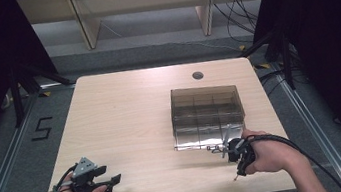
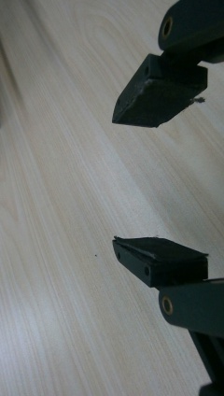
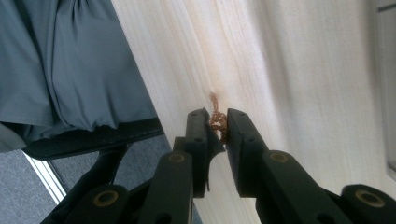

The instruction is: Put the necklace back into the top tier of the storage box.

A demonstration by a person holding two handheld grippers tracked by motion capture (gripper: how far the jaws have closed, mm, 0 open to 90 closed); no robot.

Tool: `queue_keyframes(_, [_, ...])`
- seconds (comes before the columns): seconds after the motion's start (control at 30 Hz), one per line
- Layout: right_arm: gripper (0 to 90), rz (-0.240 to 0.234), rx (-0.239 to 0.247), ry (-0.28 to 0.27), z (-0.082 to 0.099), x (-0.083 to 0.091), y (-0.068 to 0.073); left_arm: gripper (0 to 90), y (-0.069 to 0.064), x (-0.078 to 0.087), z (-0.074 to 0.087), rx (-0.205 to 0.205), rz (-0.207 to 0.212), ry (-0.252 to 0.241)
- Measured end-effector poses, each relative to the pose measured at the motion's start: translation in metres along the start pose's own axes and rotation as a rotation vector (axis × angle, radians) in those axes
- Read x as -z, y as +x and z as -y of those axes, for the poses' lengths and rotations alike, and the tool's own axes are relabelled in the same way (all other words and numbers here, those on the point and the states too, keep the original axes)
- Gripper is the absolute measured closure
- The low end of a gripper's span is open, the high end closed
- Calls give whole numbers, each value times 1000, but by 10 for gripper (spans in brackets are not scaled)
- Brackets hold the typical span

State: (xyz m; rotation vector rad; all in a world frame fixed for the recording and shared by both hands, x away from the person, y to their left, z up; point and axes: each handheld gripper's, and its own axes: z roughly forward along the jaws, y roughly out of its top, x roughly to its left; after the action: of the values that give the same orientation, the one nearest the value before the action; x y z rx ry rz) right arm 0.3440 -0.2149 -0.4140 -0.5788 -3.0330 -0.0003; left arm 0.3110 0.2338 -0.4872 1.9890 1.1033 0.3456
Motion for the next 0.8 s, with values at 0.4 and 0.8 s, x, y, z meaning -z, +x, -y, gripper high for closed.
queue_keyframes(0.4, [796,25,4,-2,-1,24,-1,330,0,-1,0,4,12,4])
queue_keyframes(0.8, [796,29,0,2,-2,33,-3,330,1,1,-1,-9,13,21])
